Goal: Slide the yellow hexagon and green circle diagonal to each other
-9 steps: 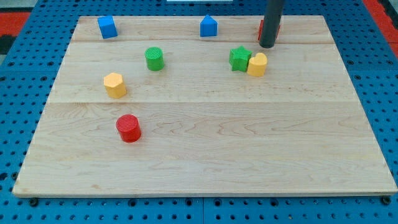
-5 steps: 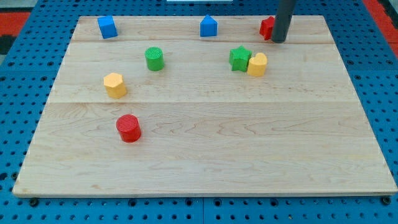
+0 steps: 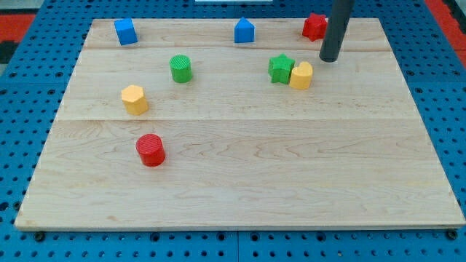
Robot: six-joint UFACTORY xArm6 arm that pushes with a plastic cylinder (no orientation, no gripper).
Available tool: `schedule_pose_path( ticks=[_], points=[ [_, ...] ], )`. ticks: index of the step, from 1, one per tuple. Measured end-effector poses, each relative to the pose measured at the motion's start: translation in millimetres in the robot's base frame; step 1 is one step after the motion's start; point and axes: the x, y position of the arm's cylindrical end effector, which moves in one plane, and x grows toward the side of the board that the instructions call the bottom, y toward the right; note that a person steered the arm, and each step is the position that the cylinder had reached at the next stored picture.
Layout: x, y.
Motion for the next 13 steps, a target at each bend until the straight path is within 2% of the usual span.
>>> schedule_pose_path(
  ticks=[1,2,3,4,5,6,7,8,9,10,11,12,13],
  points=[
    [-6.0,-34.9],
    [-4.4,-36.1],
    [-30.2,-84.8],
    [-75.8,-135.9],
    [-38.4,-223.0],
    [34.2,-232.5],
    [57.5,-259.0],
    [64.5,-257.1],
    [116.5,-263.7],
    [88.4,-327.7],
    [73.7,-350.9],
    [66.8,-322.0],
    [48.9,-317.5]
  ],
)
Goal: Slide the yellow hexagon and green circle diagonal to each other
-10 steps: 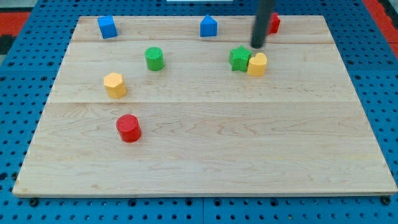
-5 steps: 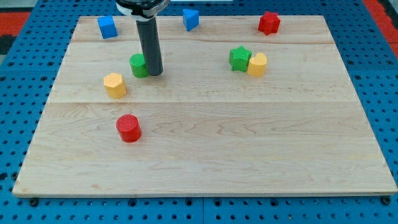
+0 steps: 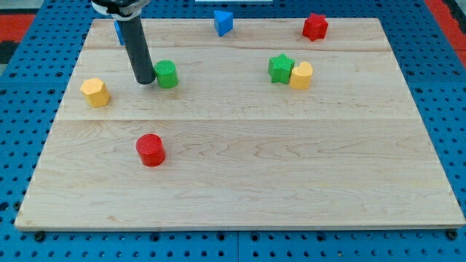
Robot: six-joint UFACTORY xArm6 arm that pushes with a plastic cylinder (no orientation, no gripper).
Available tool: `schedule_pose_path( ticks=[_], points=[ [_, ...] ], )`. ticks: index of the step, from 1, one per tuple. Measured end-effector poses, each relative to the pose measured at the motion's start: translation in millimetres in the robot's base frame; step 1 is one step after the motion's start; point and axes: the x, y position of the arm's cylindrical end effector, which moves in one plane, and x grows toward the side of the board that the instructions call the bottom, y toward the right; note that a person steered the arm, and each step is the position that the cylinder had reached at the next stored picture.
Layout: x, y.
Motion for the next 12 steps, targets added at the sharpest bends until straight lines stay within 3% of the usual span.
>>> schedule_pose_path(
  ticks=[1,2,3,4,5,7,8,12],
  points=[
    [0.0,77.9],
    [8.3,76.8],
    [-30.2,49.3],
    [-48.7,72.5],
    [-22.8,102.2],
    [-28.6,109.2],
    [-53.5,109.6],
    [-54.9,120.9]
  ],
)
